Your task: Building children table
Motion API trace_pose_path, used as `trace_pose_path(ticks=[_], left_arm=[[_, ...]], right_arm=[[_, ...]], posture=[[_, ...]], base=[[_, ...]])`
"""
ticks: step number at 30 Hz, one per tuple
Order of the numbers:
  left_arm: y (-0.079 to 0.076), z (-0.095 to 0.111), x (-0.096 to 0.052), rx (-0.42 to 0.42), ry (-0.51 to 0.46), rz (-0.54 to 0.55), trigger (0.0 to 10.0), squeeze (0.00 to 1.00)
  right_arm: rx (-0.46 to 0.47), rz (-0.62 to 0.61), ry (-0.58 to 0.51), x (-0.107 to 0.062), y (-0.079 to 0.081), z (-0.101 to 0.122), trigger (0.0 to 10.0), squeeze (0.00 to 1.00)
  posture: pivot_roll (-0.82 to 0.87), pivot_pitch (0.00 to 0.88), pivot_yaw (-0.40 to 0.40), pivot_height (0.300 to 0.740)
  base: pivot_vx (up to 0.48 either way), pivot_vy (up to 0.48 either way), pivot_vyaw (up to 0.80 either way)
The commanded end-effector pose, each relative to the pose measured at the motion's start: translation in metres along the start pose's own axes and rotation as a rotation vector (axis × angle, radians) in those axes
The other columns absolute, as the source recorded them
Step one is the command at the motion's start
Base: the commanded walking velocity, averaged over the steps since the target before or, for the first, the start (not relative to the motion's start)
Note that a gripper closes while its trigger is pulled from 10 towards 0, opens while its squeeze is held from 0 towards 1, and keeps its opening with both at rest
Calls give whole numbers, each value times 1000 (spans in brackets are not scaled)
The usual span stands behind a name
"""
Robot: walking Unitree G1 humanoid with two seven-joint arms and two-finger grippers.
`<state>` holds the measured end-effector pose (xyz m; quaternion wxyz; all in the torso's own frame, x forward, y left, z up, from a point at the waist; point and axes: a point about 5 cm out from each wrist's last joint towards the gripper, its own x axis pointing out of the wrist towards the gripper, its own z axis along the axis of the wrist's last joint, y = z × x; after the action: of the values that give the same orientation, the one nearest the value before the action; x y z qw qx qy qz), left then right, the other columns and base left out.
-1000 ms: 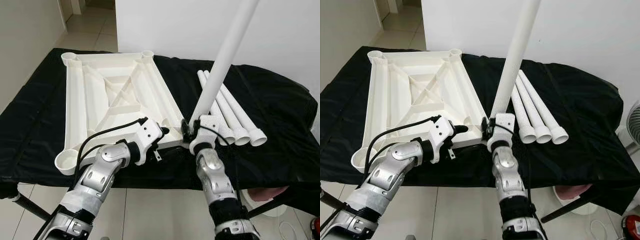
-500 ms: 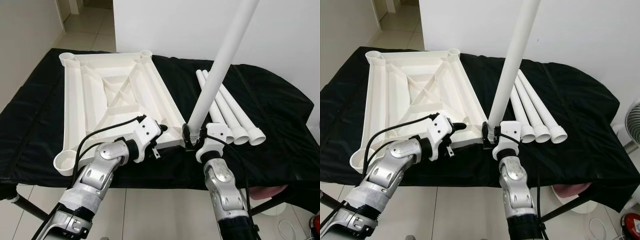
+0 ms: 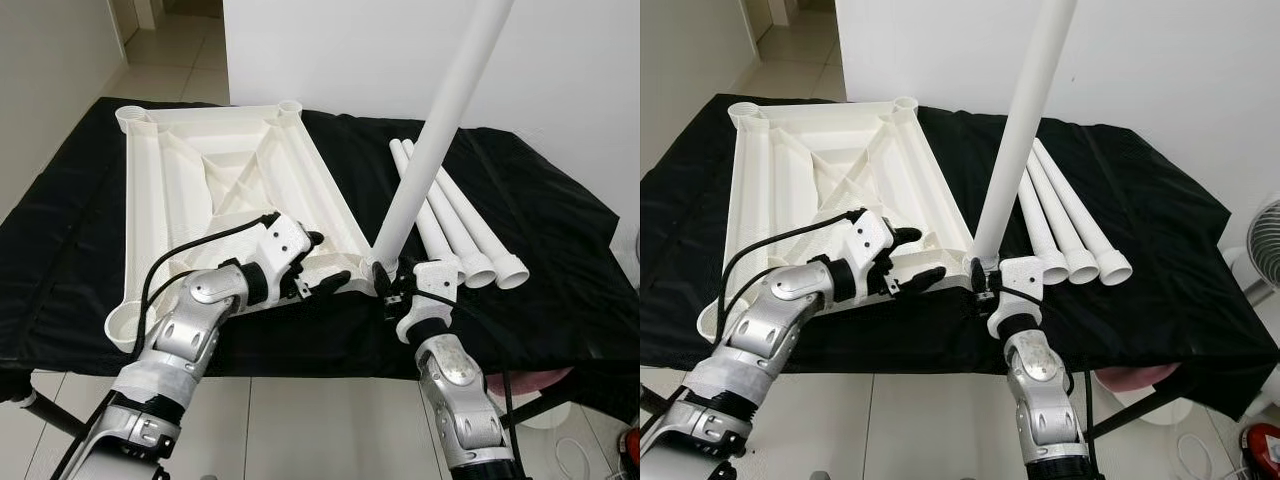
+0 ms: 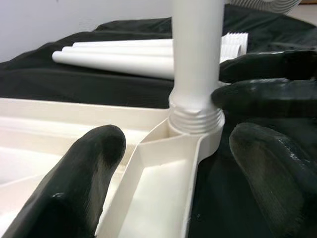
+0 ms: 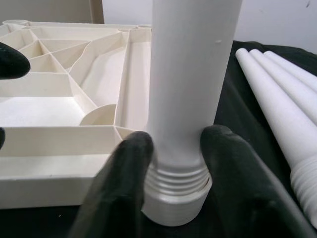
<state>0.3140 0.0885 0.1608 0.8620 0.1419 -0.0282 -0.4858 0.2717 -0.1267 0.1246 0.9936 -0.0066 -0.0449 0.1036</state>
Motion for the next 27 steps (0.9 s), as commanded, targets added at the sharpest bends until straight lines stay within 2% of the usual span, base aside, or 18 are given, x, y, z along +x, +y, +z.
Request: trace_pose_path(ticks=[1,2,3,10,14,16,19,20,21,27], left_arm=[[5,2,1,7,-10,61,10000,0],[7,2,-1,11,-8,66,10000,0],[8,2,-2,12,-7,69,10000,0],[9,3,-2,16,-8,72,10000,0],[8,1,-2,14,-7,68,10000,0],[8,1,-2,14,-7,68,10000,0],[4,-2,-1,10,4,56,10000,0],[4,-2,-1,10,4,56,10000,0],[0,-6,-1,-5,15,53,10000,0],[-4,-8,-1,-17,23,55,10000,0]], right_arm=[[5,5,13,-2,-1,-1,706,0],[13,22,19,-2,1,-2,5882,0],[20,44,22,-3,3,-2,10000,0],[38,90,17,-1,4,1,10000,0],[47,92,-2,9,-6,7,10000,0],[47,92,-2,9,-6,7,10000,0],[30,21,-4,18,-21,9,10000,0],[30,21,-4,18,-21,9,10000,0],[7,-88,3,24,-36,9,10000,0],[-2,-188,12,23,-46,7,10000,0]], posture=[[-62,0,-59,740],[-59,0,-58,740],[-56,0,-59,740],[-52,0,-60,740],[-52,0,-56,740],[-52,0,-56,740],[-45,0,-56,740],[-45,0,-56,740],[-37,0,-58,740],[-35,0,-61,740]], base=[[0,0,0],[0,0,0],[0,0,0],[0,0,0],[0,0,0],[0,0,0],[0,0,0],[0,0,0],[0,0,0],[0,0,0]])
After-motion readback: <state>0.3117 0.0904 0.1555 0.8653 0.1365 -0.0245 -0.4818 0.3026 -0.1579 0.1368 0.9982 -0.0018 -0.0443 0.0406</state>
